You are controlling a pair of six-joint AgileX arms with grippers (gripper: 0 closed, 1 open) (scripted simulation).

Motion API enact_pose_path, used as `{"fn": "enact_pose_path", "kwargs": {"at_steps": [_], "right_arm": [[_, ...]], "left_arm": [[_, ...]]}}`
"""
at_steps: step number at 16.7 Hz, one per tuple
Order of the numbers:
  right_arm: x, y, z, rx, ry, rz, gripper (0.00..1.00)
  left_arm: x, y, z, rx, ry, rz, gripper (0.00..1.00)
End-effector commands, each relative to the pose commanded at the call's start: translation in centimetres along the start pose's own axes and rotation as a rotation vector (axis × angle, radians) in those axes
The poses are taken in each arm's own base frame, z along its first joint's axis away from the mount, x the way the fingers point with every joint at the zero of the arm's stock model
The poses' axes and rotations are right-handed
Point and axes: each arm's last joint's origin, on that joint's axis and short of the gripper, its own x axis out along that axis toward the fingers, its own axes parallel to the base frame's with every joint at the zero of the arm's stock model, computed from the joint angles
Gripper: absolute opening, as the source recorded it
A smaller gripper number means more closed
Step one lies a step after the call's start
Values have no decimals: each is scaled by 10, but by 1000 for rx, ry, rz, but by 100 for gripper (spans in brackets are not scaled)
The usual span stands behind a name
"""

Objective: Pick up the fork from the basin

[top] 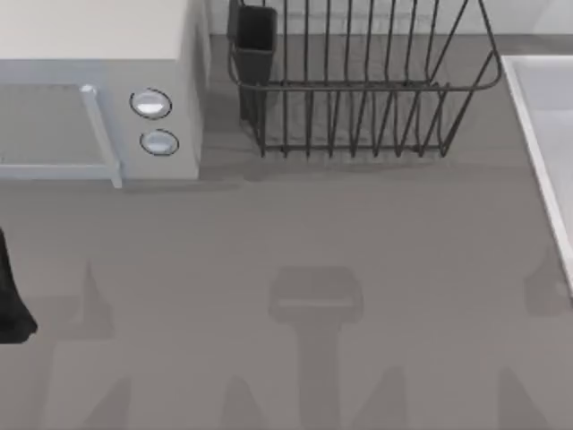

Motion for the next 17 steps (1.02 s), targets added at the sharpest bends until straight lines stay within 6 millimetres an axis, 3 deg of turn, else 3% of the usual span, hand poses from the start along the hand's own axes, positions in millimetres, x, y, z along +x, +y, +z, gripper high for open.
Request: {"fn": "enact_pose_path", "kwargs": {"at_steps": [5,10,13,17], "right_arm": [[39,-10,66,-31,290,-29,100],[125,-31,110,-47,627,-39,100],[188,-48,112,-45,828,-31,100],[264,-74,87,-30,1065,-6,100]], "left_arm": [[0,0,0,0,0,0,100],[0,0,0,0,0,0,100],[0,0,0,0,0,0,100],[0,0,0,0,0,0,100]]}}
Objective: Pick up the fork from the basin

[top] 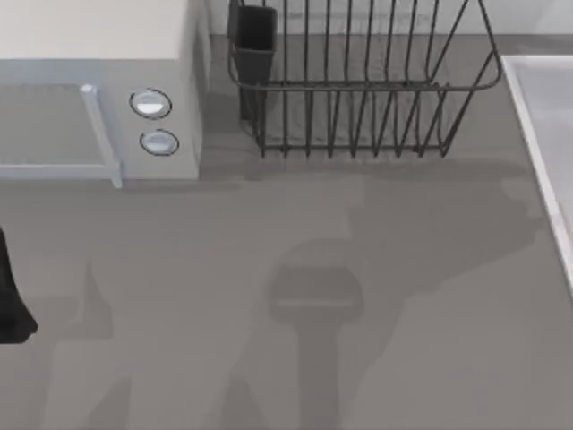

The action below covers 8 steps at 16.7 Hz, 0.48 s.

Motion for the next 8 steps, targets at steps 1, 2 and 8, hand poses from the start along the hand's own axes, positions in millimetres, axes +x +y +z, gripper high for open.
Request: {"fn": "enact_pose_path", "kwargs": {"at_steps": [1,2,8], "right_arm": [[16,-6,9,0,51,9,100],[32,-11,16,1,98,18,100],[95,-30,33,3,272,60,100]], "left_arm": [[0,0,0,0,0,0,100],[0,0,0,0,0,0,100],[0,0,0,0,0,0,100]]}}
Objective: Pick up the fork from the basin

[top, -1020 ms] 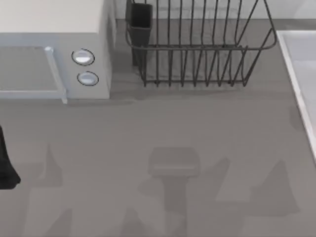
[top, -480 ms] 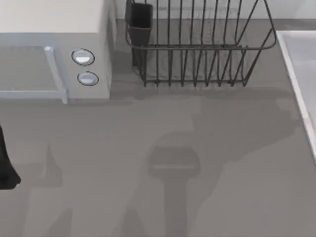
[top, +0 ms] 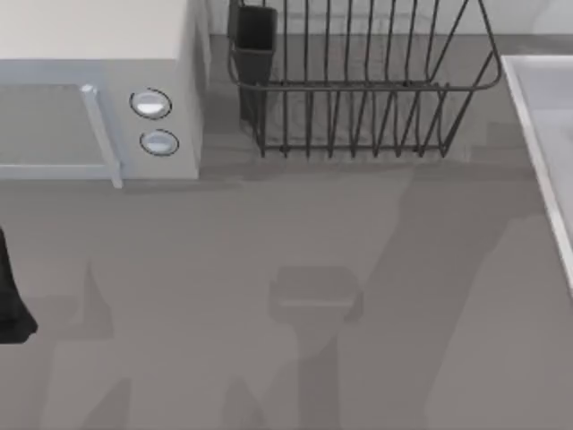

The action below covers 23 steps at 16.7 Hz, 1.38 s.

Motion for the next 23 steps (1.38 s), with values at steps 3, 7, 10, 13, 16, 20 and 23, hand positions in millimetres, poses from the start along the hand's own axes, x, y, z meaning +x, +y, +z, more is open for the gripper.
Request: {"fn": "enact_pose_path", "kwargs": {"at_steps": [3,7,10,13,16,20,23], "right_arm": [[3,-1,1,0,9,3,100],[5,1,2,-5,10,3,100],[31,0,4,-4,17,5,100],[76,-1,8,-3,3,1,100],[124,-2,6,-1,-5,-1,100],[151,-1,0,0,9,3,100],[151,-1,0,0,9,3,100]], "left_arm": [[0,0,0,0,0,0,100],[0,0,0,0,0,0,100],[0,0,0,0,0,0,100],[0,0,0,0,0,0,100],[0,0,0,0,0,0,100],[0,0,0,0,0,0,100],[0,0,0,0,0,0,100]]}}
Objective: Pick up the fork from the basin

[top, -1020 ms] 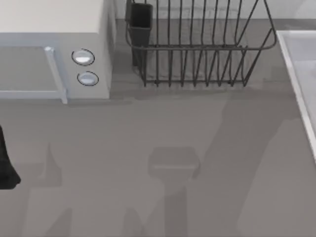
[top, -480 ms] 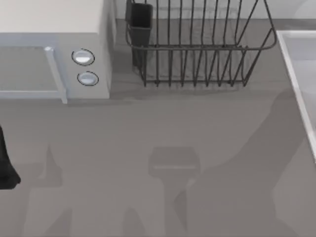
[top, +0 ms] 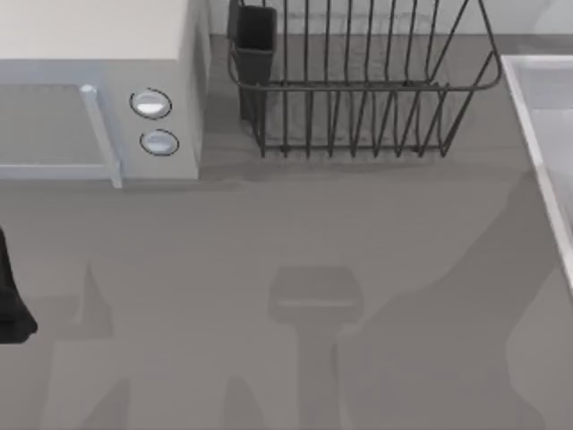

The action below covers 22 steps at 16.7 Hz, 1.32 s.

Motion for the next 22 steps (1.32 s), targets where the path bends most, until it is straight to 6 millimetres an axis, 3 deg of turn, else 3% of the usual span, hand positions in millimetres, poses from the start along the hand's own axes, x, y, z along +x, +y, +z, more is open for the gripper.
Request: {"fn": "enact_pose_path", "kwargs": {"at_steps": [13,21,22], "right_arm": [[0,0,0,0,0,0,2],[0,0,0,0,0,0,0],[-23,1,5,7,-46,0,0]], "left_arm": [[0,0,0,0,0,0,100],[0,0,0,0,0,0,100],[0,0,0,0,0,0,100]]}}
